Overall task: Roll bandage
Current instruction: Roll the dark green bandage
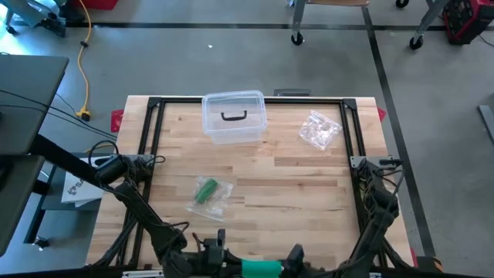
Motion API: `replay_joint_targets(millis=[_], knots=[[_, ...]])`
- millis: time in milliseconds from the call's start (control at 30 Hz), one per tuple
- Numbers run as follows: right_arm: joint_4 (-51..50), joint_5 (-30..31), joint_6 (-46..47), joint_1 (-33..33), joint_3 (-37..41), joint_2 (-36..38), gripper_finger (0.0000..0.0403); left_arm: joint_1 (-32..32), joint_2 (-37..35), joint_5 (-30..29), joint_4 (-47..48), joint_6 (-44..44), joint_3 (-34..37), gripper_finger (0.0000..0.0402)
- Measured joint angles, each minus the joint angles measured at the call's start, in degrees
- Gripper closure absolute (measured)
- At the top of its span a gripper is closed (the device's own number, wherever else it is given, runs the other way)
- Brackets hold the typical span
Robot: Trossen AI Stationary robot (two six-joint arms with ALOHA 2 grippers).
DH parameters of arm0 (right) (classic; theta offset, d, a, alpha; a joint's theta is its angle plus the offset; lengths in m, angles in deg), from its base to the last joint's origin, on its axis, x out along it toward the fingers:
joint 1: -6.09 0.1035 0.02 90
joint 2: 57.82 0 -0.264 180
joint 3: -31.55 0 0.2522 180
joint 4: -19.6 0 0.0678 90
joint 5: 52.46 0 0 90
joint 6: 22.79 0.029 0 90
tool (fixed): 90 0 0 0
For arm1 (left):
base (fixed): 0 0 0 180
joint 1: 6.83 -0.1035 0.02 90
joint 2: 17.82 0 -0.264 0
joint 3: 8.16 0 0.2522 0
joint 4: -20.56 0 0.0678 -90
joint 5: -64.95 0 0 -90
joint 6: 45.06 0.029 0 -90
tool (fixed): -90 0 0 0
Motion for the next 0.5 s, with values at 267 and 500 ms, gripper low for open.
replay_joint_targets(millis=[267, 500], knots=[[18.50, 13.80, -13.24, -0.78, -0.02, -0.10, 0.0395, -1.69, 0.00, -0.79, -4.31, 5.01, 0.00, 0.0396], [28.51, 17.55, -20.84, -1.52, -0.02, -0.04, 0.0402, -2.71, 0.00, -2.35, -3.74, 4.73, 0.00, 0.0396]])
